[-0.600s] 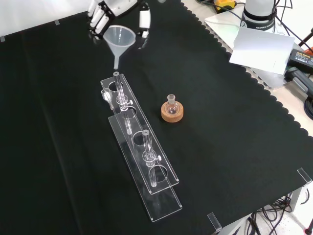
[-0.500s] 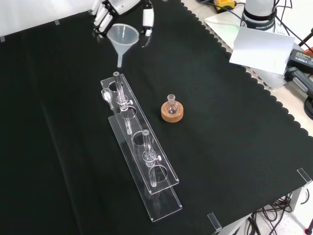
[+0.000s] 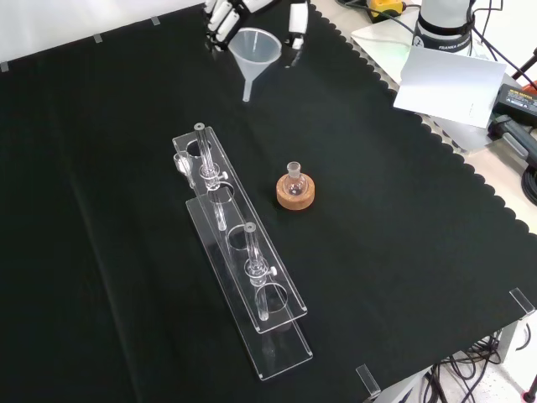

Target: Place the funnel on the round-bottom flask.

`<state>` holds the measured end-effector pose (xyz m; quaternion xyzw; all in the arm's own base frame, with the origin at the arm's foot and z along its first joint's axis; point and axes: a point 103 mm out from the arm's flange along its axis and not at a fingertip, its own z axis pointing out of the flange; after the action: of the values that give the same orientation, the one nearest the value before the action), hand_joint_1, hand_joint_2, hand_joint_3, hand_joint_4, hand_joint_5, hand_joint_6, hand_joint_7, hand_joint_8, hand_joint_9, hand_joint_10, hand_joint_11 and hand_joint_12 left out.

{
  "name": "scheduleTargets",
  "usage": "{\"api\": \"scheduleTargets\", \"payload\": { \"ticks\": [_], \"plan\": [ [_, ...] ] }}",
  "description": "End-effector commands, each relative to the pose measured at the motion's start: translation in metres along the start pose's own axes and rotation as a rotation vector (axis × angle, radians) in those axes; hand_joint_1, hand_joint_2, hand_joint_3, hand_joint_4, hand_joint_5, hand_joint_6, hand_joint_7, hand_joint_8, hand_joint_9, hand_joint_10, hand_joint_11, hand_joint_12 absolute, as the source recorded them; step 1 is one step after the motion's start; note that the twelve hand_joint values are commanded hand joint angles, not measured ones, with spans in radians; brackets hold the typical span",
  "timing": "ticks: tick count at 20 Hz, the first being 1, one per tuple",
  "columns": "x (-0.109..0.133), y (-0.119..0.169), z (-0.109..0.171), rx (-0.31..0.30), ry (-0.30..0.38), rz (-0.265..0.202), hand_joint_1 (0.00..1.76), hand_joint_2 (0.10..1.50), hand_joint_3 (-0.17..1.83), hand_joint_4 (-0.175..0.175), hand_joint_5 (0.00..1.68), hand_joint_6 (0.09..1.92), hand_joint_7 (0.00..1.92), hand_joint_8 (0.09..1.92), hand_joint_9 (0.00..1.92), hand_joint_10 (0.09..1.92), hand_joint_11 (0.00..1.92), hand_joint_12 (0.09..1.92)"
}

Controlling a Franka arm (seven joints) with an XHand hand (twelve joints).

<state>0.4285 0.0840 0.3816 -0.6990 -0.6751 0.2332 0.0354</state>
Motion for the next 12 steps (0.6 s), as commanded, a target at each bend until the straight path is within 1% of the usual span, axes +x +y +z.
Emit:
{"api": "scheduleTargets", "payload": {
  "ticks": [1, 5, 12],
  "plan": [
    [0.014, -0.027, 0.021, 0.012, 0.037, 0.004, 0.89, 0.78, 0.48, 0.030, 0.94, 0.74, 0.45, 0.67, 0.77, 0.47, 0.61, 1.16],
    [0.025, -0.029, 0.040, 0.038, 0.039, -0.016, 0.89, 0.78, 0.48, 0.030, 0.94, 0.75, 0.45, 0.67, 0.77, 0.47, 0.61, 1.16],
    [0.048, -0.022, 0.075, 0.082, 0.038, -0.047, 0.90, 0.78, 0.49, 0.028, 0.94, 0.75, 0.45, 0.67, 0.78, 0.47, 0.61, 1.16]
  ]
}}
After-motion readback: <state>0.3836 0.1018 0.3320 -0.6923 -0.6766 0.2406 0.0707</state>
